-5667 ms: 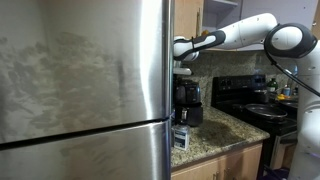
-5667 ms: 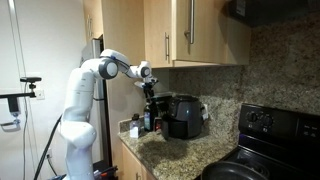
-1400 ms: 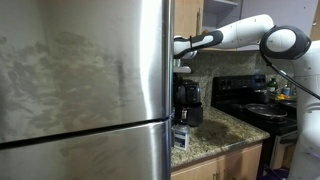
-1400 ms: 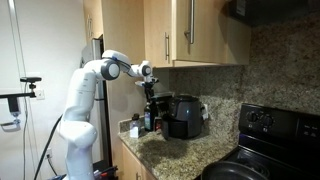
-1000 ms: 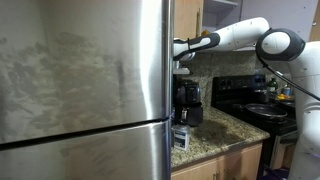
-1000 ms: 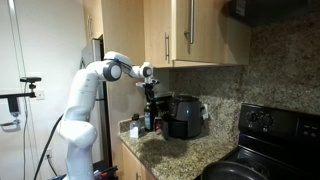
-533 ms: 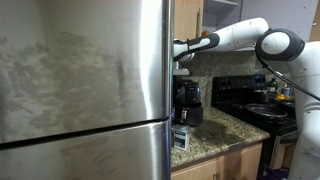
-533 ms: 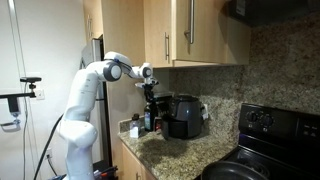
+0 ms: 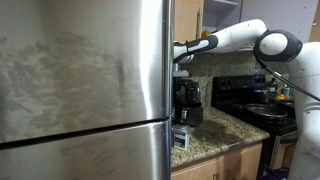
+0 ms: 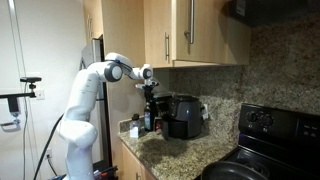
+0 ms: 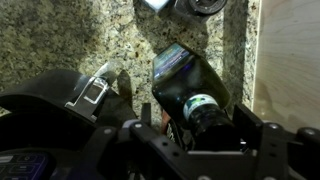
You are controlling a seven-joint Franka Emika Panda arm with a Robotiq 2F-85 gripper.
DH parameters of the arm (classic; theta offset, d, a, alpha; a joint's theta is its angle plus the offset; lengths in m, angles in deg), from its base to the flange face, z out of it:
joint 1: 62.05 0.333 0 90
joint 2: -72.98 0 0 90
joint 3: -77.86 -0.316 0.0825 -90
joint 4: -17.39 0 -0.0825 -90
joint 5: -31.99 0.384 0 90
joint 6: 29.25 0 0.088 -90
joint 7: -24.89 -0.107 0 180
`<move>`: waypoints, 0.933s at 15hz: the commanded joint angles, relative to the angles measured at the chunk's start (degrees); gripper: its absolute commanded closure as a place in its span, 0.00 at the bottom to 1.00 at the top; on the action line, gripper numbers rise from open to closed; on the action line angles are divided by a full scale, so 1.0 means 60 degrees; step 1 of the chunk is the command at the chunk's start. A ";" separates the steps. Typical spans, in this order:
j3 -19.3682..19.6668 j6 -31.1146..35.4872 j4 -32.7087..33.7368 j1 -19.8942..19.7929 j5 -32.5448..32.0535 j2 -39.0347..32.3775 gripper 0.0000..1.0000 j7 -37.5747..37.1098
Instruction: Move the bottle to the right
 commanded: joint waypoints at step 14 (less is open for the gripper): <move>0.0138 0.0178 -0.0265 0.0333 -0.0931 0.0523 0.89 0.0030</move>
